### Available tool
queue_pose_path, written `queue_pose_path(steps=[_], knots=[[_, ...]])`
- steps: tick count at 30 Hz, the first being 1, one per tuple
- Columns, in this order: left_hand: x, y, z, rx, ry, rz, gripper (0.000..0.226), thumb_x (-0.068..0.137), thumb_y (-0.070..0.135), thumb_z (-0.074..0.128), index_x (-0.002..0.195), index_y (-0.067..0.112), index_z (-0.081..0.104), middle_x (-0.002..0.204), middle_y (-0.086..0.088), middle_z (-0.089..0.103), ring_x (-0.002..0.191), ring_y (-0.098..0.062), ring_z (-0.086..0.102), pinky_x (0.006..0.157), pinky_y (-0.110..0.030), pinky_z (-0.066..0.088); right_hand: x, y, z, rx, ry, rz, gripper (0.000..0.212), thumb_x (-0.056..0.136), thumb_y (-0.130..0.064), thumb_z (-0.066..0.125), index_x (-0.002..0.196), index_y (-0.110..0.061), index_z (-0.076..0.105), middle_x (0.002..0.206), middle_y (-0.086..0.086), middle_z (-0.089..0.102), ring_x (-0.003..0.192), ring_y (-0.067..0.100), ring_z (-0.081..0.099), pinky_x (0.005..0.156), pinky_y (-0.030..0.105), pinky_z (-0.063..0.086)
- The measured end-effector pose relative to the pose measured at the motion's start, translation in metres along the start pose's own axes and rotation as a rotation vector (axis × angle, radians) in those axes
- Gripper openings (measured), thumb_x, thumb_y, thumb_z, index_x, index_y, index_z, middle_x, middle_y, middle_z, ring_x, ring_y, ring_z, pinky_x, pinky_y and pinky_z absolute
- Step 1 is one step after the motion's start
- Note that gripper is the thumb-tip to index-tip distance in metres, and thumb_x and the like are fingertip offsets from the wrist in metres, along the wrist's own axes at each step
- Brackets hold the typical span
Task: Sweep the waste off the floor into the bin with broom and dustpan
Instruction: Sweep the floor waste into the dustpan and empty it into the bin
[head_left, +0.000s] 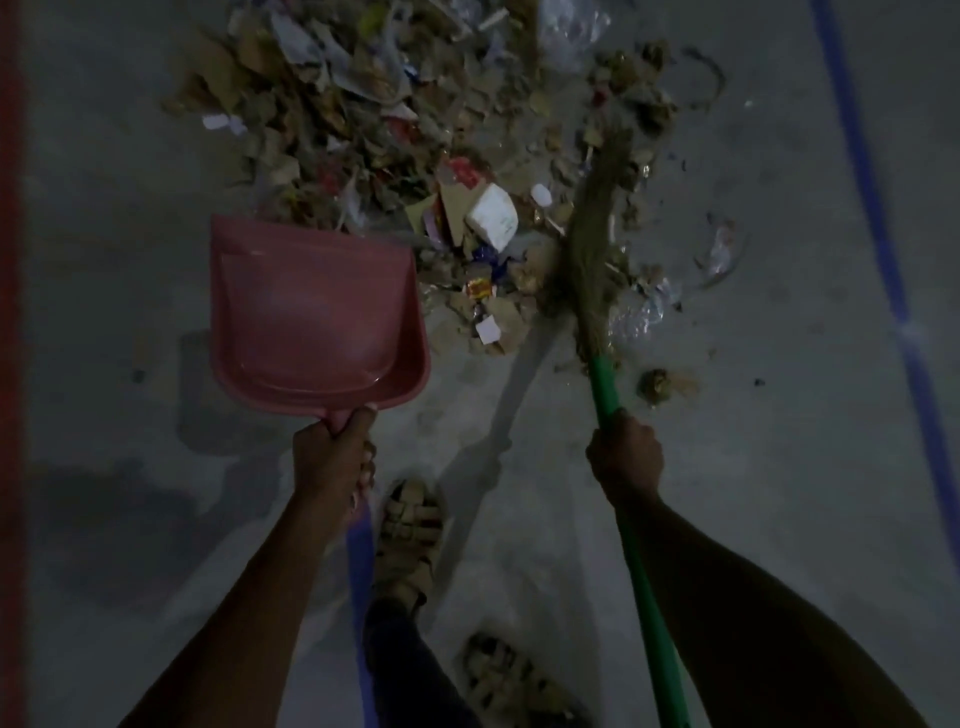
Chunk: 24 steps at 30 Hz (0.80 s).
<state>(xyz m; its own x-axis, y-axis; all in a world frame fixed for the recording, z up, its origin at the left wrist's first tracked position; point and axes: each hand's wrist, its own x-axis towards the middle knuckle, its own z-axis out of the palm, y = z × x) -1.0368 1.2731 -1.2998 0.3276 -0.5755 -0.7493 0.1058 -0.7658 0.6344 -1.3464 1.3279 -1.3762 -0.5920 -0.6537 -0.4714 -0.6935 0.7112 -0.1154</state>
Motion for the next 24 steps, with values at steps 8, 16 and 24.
queue_pose_path(steps=[8, 16, 24], knots=[[0.035, 0.019, -0.008, 0.129, -0.073, -0.004, 0.034, 0.096, 0.022, 0.067, 0.07, 0.018, 0.045, 0.047, 0.002, 0.041, 0.031, -0.008, 0.031, 0.036, -0.014, 0.027, -0.046, -0.067, 0.041, 0.212, 0.012, -0.13, 0.027, 0.09, -0.028, 0.06, 0.114, -0.018, 0.056, 0.084, 0.004, 0.065, 0.069, 0.025, 0.061, 0.057, 0.033, 0.049], [0.036, 0.033, -0.015, 0.246, -0.128, 0.061, 0.038, 0.092, 0.031, 0.072, 0.066, 0.018, 0.047, 0.051, 0.0, 0.043, 0.034, -0.01, 0.034, 0.039, -0.018, 0.028, -0.071, -0.002, 0.021, 0.28, 0.365, 0.086, 0.036, 0.091, -0.027, 0.061, 0.123, -0.017, 0.048, 0.081, 0.003, 0.063, 0.06, 0.023, 0.058, 0.051, 0.036, 0.052], [0.009, 0.005, 0.02, 0.315, -0.228, 0.055, 0.033, 0.091, 0.029, 0.071, 0.069, 0.014, 0.051, 0.048, 0.001, 0.045, 0.03, -0.008, 0.034, 0.036, -0.015, 0.028, -0.118, 0.095, 0.025, 0.229, 0.3, 0.579, 0.025, 0.093, -0.02, 0.06, 0.113, -0.009, 0.051, 0.09, 0.011, 0.066, 0.066, 0.024, 0.054, 0.058, 0.034, 0.046]])
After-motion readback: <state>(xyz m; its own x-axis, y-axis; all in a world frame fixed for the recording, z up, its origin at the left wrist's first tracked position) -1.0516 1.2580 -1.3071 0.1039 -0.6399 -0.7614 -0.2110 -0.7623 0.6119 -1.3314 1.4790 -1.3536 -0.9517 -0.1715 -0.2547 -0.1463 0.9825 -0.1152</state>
